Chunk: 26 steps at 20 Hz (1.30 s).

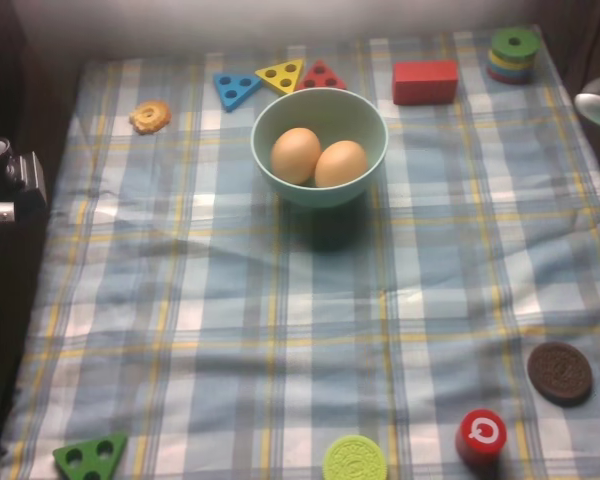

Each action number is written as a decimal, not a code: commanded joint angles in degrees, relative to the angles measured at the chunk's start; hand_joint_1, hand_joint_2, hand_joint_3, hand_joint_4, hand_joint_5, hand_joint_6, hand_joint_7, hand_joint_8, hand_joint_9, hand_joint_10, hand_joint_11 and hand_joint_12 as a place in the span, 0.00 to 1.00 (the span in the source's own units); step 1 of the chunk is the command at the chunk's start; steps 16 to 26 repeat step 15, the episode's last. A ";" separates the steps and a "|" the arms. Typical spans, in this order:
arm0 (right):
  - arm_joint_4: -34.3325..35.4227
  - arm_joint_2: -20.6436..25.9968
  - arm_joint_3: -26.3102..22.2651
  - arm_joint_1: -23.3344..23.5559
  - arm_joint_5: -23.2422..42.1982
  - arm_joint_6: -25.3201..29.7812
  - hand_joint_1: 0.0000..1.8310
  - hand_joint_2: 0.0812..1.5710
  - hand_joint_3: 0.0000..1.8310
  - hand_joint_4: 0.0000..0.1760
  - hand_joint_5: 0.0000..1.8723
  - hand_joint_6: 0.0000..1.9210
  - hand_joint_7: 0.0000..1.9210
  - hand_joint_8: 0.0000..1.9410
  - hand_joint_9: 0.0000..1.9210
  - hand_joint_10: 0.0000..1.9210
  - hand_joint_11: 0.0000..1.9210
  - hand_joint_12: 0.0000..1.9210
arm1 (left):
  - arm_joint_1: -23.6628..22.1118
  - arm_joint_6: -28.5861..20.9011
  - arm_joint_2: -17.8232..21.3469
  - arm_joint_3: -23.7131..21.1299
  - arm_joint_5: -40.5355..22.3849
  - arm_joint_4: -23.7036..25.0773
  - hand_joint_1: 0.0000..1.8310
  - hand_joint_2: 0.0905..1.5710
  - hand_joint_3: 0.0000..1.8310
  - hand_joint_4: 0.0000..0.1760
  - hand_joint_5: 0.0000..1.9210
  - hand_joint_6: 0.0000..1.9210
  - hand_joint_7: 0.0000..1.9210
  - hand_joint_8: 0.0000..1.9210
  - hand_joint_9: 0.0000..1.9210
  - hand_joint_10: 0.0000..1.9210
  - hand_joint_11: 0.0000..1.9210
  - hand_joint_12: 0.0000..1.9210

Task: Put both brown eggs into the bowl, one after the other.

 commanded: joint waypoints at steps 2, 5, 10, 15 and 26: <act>1.37 0.55 -1.27 0.05 8.19 -0.10 0.03 0.66 0.00 0.97 0.08 0.00 0.05 0.00 0.01 0.00 0.00 0.02 | 0.68 -3.67 -0.98 0.21 -4.04 -2.86 0.29 0.92 0.00 0.56 0.23 0.88 0.41 0.51 0.38 0.63 0.21 0.89; 3.60 6.14 -6.80 -2.21 8.27 6.57 0.00 0.76 0.00 0.57 0.12 0.00 0.15 0.00 0.16 0.01 0.15 0.08 | -0.53 -8.30 -4.88 0.11 -4.05 -5.08 0.42 0.92 0.01 0.05 0.23 0.93 0.25 0.89 0.29 0.94 0.24 1.00; 7.83 1.94 -6.62 -0.64 8.30 12.28 0.00 0.75 0.00 0.61 0.13 0.00 0.16 0.00 0.19 0.00 0.09 0.28 | -1.09 -18.33 -10.92 1.51 -4.06 -7.40 0.03 0.92 0.00 0.00 0.28 0.99 0.34 1.00 0.41 1.00 0.46 1.00; 8.46 -0.41 -5.38 1.01 8.33 13.54 0.00 0.75 0.00 0.61 0.13 0.00 0.16 0.00 0.19 0.00 0.08 0.29 | -2.72 -19.07 -12.83 2.14 -4.07 -7.32 0.00 0.97 0.00 0.00 0.16 0.84 0.20 0.79 0.17 0.83 0.05 1.00; 8.46 -0.41 -5.38 1.01 8.33 13.54 0.00 0.75 0.00 0.61 0.13 0.00 0.16 0.00 0.19 0.00 0.08 0.29 | -2.72 -19.07 -12.83 2.14 -4.07 -7.32 0.00 0.97 0.00 0.00 0.16 0.84 0.20 0.79 0.17 0.83 0.05 1.00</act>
